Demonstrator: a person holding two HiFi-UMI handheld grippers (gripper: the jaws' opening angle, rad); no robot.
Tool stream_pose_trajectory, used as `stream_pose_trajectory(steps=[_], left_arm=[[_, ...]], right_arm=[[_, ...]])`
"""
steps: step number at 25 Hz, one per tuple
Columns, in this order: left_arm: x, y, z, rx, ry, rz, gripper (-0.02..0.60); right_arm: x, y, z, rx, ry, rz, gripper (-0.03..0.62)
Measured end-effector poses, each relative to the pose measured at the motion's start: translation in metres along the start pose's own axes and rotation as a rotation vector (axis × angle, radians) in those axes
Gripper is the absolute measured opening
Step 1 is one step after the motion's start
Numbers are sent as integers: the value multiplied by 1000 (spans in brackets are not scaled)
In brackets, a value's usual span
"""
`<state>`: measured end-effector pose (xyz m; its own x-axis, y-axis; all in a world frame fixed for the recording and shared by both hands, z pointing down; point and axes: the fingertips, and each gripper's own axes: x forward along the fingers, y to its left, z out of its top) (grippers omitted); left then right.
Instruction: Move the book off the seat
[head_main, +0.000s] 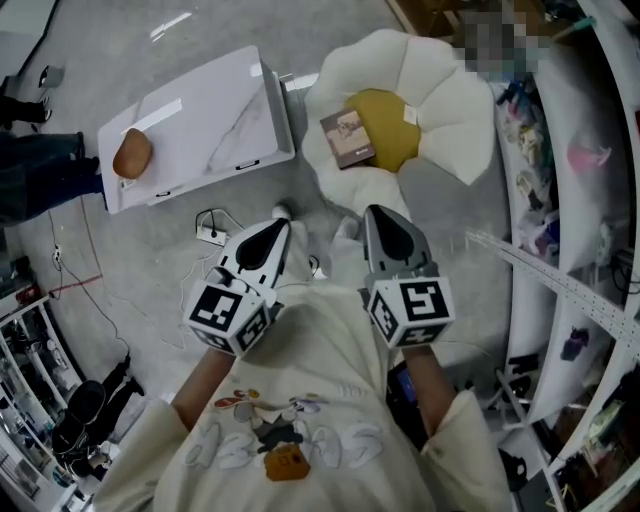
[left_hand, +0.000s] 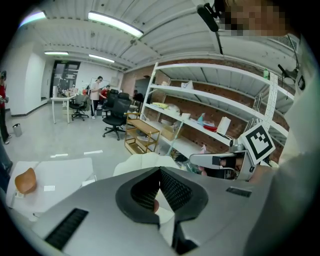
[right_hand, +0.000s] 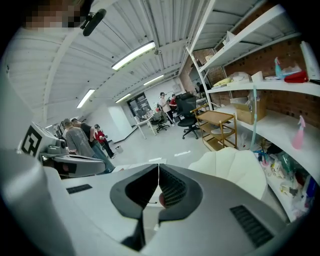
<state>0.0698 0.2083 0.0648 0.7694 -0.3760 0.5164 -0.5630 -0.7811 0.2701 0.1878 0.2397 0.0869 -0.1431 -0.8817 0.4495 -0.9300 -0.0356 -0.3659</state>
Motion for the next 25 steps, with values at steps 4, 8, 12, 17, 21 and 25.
stream_pose_trajectory(steps=[4,8,12,17,21,25], left_arm=[[23,7,4,3,31,-9,12],[41,13,-1,-4,47,-57,12],[70,35,-15,-45,80,-77,12],[105,50,-29,-65,69,-113,12],[124,66,-42,-106,67,-156,12],[159,84,-70,-88,129,-152,12]], right_arm=[[12,-6,5,-10,4,23,8],[24,-11,-6,-9,27,-9,8],[44,-15,-6,-17,-23,-21,8],[75,-33,-29,-32,8,-57,8],[110,-44,-48,-61,53,-44,8],[143,-62,-52,-58,40,-59,9]])
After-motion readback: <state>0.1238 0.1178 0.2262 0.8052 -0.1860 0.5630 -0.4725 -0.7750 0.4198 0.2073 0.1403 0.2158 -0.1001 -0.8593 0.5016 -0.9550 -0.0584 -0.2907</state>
